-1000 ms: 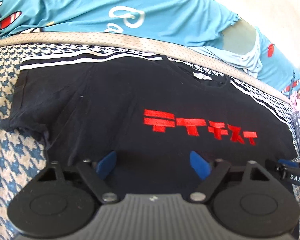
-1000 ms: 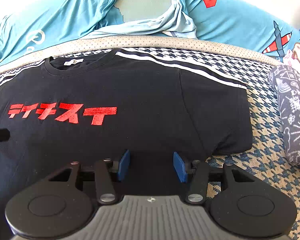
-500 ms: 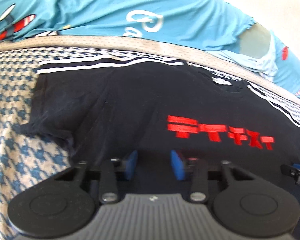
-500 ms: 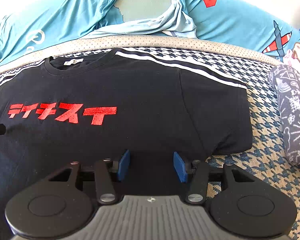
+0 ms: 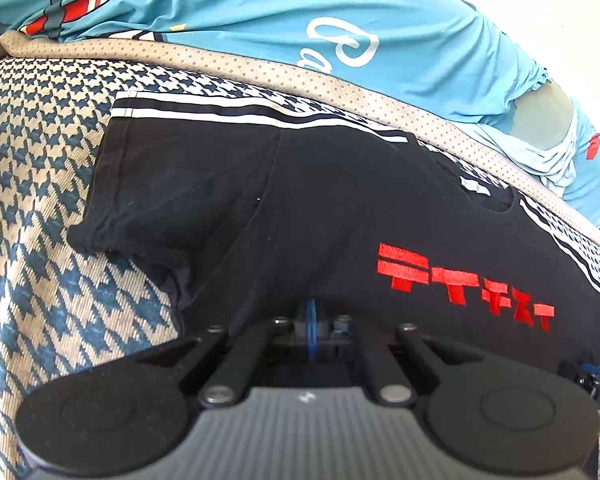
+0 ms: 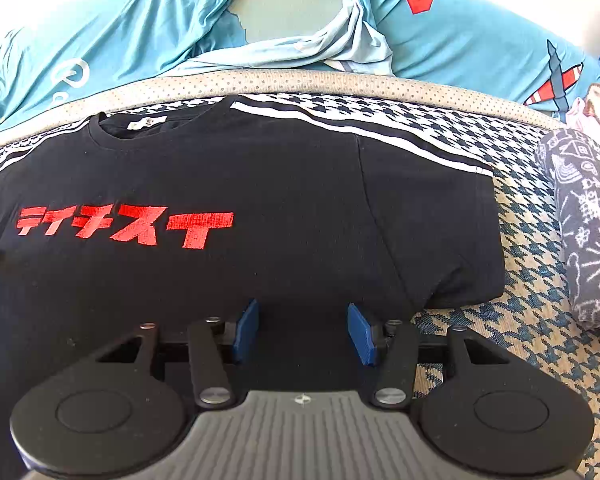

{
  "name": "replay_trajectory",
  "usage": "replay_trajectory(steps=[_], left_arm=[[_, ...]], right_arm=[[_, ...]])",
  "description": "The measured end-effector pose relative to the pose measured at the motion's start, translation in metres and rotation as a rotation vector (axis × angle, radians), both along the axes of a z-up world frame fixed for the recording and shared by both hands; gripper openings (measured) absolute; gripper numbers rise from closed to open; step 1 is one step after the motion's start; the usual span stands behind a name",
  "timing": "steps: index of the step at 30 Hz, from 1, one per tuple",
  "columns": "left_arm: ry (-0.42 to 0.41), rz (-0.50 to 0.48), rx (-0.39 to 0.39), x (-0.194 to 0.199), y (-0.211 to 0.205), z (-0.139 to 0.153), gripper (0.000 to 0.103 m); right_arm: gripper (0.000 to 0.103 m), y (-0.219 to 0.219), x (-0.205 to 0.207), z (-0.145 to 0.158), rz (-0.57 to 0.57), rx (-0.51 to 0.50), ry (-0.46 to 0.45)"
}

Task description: Fold clothes

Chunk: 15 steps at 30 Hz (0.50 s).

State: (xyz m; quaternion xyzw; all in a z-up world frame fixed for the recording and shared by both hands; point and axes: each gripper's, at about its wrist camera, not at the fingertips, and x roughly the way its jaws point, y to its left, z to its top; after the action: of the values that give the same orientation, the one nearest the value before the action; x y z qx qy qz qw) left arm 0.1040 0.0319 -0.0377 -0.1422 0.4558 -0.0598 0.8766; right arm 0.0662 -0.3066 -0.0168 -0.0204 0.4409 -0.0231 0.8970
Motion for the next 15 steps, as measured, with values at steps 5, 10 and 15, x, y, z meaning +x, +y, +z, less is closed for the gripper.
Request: replay_trajectory(steps=[5,10,15], left_arm=[[-0.003,0.0,0.009,-0.0003,-0.0021,0.0001,0.003],[-0.011,-0.003,0.028,-0.0012,-0.0043,0.0007,0.003],[-0.014,-0.002,0.038,-0.0019,-0.0062,0.0012,0.003]], right_arm=[[0.05,0.0001,0.0002,-0.0003,-0.002,0.003,-0.001],[0.05,-0.0002,-0.001,0.0022,0.0,0.011,-0.013],[0.05,-0.0006,-0.0022,0.0047,0.001,0.019,-0.026]])
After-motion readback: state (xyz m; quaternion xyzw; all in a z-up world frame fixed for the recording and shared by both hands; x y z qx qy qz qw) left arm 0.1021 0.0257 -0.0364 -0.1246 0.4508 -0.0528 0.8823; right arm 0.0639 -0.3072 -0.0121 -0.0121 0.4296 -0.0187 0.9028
